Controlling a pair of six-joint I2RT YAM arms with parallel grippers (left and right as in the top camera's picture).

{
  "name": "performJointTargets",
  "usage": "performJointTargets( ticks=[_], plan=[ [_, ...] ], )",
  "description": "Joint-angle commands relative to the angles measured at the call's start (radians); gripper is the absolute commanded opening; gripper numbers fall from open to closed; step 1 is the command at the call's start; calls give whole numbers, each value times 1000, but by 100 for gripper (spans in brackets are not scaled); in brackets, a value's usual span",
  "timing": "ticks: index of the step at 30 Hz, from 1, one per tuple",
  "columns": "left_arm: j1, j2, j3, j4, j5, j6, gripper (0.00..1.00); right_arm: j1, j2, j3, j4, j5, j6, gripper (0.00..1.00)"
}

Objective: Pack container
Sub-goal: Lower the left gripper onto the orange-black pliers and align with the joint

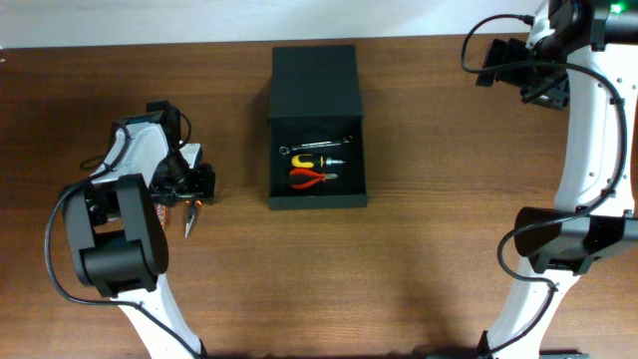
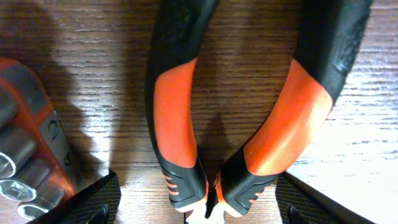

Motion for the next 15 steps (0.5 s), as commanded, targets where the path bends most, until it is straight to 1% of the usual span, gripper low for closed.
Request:
performJointTargets(
  ticks=[1,5,7,10,15],
  plan=[
    [-3,18,3,5,17,74,79,-6,11,-1,-6,10,5,92],
    [-17,18,3,8,41,146,78,-6,11,-1,-6,10,5,92],
    [-26,18,3,17,40,153,80,-6,11,-1,-6,10,5,92],
    [-39,18,3,45,56,108,84,-6,11,-1,-6,10,5,92],
    [-47,18,3,69,67,26,84,-6,11,-1,-6,10,5,92]
  ],
)
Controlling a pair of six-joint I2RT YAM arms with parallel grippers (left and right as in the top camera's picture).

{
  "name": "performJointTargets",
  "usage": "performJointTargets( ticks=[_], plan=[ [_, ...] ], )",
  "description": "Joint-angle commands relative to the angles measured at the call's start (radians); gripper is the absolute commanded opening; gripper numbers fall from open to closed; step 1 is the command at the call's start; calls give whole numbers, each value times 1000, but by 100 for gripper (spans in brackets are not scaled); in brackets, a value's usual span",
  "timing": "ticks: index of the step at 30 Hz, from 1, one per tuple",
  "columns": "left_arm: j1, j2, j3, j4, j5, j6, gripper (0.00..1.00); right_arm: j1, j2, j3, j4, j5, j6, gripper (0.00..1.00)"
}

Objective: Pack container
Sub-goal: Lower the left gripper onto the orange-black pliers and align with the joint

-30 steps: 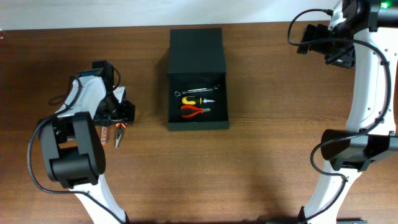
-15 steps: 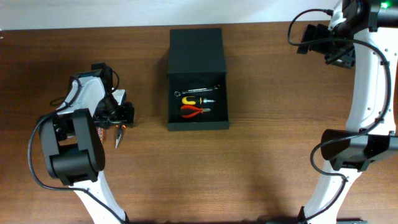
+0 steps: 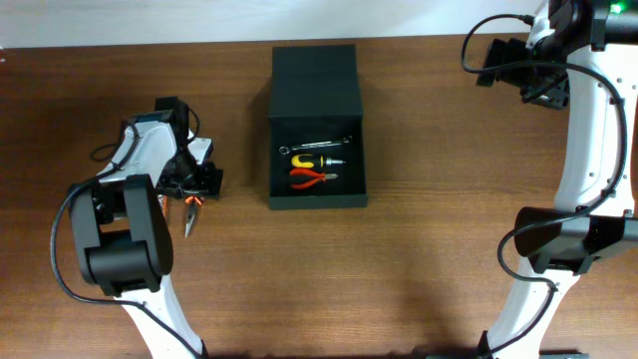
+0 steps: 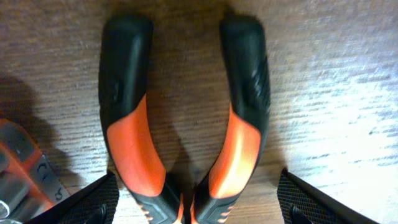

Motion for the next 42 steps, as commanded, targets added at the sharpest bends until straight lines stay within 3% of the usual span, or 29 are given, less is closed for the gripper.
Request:
performJointTargets(
  ticks=[1,5,12,25,27,31,37,42],
  plan=[
    [-6,18,2,14,64,-57,84,-6,11,-1,-6,10,5,92],
    [-5,18,2,15,63,-66,84,-6,11,-1,-6,10,5,92],
    [-6,18,2,23,64,4,69,-6,11,-1,-6,10,4,92],
    [-6,18,2,19,64,141,64,-6,11,-1,-6,10,4,92],
    [-6,18,2,20,64,141,56,-6,11,-1,-6,10,4,92],
    [-6,18,2,21,64,141,51,-6,11,-1,-6,10,4,92],
    [-6,18,2,21,64,141,34,-6,11,-1,-6,10,4,92],
    [-6,18,2,20,65,140,30,-6,11,-1,-6,10,4,92]
  ],
)
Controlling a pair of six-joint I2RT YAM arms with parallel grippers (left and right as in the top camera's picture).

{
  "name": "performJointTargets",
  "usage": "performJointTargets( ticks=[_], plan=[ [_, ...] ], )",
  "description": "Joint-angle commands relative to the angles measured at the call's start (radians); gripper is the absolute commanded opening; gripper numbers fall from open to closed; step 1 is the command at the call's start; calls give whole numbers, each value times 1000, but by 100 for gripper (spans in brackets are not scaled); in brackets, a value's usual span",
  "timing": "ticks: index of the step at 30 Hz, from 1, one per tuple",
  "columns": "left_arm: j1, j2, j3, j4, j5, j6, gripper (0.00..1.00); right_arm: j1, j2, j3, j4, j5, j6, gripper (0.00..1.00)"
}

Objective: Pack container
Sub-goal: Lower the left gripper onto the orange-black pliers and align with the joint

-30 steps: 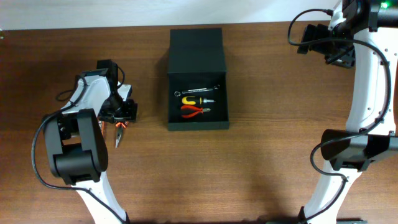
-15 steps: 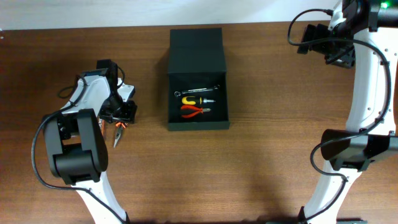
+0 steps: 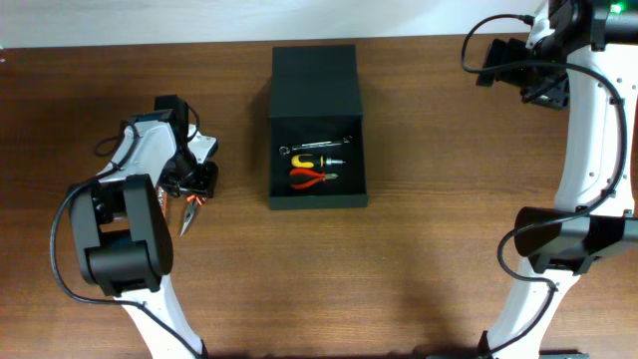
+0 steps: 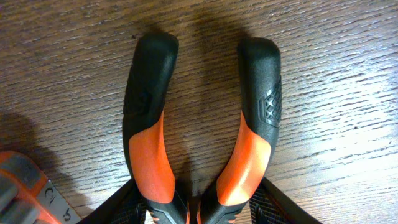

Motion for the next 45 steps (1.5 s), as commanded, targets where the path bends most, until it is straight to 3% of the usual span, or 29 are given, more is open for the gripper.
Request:
performJointTargets(
  ticks=[1,12,22,34,43,45],
  plan=[
    [-5,19,-3,5,46,16,27,-6,11,-1,-6,10,5,92],
    [-5,18,-2,3,57,5,2,-6,11,-1,-6,10,5,92],
    [-5,17,61,-36,98,0,2,-6,11,-1,-6,10,5,92],
    [-5,16,309,-179,98,2,2,-6,11,-1,-6,10,5,91],
    [-5,17,312,-184,49,10,2,-6,11,-1,-6,9,5,90],
    [-3,17,306,-183,45,-32,7,-6,11,-1,-6,9,5,89]
  ],
)
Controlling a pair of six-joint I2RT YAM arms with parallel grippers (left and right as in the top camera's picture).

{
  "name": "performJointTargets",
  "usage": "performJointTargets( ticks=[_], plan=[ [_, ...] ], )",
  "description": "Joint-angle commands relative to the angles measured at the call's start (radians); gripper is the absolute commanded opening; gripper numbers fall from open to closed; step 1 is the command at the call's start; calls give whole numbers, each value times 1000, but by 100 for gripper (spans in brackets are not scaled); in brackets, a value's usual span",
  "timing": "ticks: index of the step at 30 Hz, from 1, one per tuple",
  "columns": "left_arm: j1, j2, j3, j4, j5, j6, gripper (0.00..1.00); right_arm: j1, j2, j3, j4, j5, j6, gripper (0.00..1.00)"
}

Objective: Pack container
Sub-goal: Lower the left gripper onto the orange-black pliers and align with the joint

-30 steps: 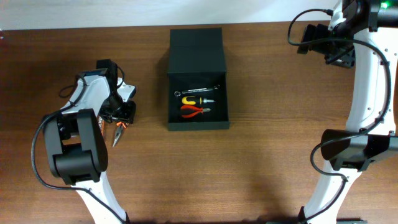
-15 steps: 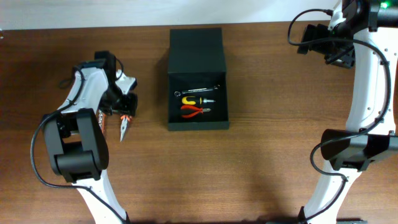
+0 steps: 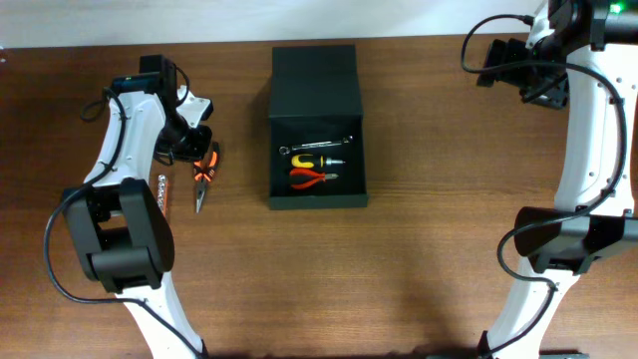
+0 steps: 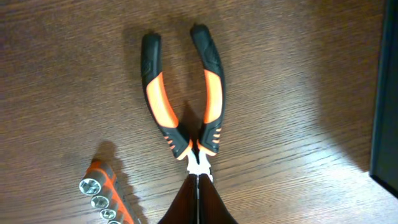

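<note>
Orange-and-black long-nose pliers [image 3: 204, 172] lie flat on the wooden table, left of the open black box [image 3: 317, 125]. In the left wrist view the pliers [image 4: 183, 106] point their handles away from me. My left gripper [image 4: 199, 182] is shut, raised above the table, and its joined fingers hide the nose; only a hairline shows between them. Overhead, the left gripper [image 3: 191, 148] sits at the handle end. The box holds a wrench [image 3: 319, 147], a yellow-handled tool [image 3: 314, 160] and red pliers [image 3: 312, 179]. My right gripper [image 3: 498, 62] hangs far off at the back right.
An orange rail of sockets [image 3: 162, 189] lies just left of the pliers, and in the left wrist view the socket rail [image 4: 106, 193] is at the lower left. The box wall [image 4: 388, 93] rises at that view's right edge. The box's lid stands open at the back.
The left gripper went from open, low astride the pliers' joint, to shut and higher up. The pliers now lie farther back and nearer the box. The socket rail is uncovered.
The left gripper first hung open and very low over the pliers' handles beside the socket rail. It then sat over the handle ends with its fingers wide, later with them drawn closer to the joint. Now it is shut and raised, and the pliers have shifted toward the back.
</note>
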Motion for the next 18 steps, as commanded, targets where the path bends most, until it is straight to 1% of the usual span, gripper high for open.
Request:
performJointTargets(
  ticks=[1,3,5,9,11,13,18],
  plan=[
    [0,2,-2,0,-24,-57,11,-6,9,-1,-6,9,5,89],
    [0,2,-16,16,-24,-112,16,-6,9,-1,-6,9,5,89],
    [0,3,-33,35,-24,-153,32,-6,9,-1,-6,9,5,89],
    [-1,3,-87,60,-24,-156,50,-6,9,-1,-6,9,5,89],
    [-1,3,-123,80,-24,-152,54,-6,9,-1,-6,9,5,89],
    [-1,3,-151,105,-24,-152,55,-6,9,-1,-6,9,5,89],
    [-1,3,-177,152,-24,-152,73,-6,9,-1,-6,9,5,89]
  ],
)
